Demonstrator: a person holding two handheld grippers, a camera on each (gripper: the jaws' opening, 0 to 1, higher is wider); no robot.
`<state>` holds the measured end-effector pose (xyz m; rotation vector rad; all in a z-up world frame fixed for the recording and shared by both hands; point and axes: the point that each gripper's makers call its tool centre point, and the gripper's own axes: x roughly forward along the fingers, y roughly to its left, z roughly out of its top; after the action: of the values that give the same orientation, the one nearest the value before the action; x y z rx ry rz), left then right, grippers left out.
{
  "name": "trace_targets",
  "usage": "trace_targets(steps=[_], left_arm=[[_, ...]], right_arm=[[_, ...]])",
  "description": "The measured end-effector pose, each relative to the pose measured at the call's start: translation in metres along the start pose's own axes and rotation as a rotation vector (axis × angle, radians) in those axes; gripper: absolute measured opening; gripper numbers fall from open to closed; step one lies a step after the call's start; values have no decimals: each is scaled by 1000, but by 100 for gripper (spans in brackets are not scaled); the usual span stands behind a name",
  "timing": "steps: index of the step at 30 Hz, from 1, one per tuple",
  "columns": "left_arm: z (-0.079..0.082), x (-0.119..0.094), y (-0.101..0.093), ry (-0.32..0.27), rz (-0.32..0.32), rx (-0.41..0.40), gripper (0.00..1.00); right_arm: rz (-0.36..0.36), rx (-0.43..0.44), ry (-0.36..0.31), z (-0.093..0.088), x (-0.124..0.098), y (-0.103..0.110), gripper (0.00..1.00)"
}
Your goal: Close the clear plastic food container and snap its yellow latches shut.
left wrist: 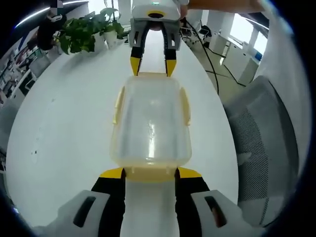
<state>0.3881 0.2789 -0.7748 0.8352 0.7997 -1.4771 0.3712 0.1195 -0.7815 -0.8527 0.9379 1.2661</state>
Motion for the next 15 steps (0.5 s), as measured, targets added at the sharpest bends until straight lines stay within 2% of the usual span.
trace_targets(steps=[15], left_arm=[[-1, 2, 2, -2, -1, 20, 38]], right_arm=[[-7, 31, -7, 0, 1, 1, 39]])
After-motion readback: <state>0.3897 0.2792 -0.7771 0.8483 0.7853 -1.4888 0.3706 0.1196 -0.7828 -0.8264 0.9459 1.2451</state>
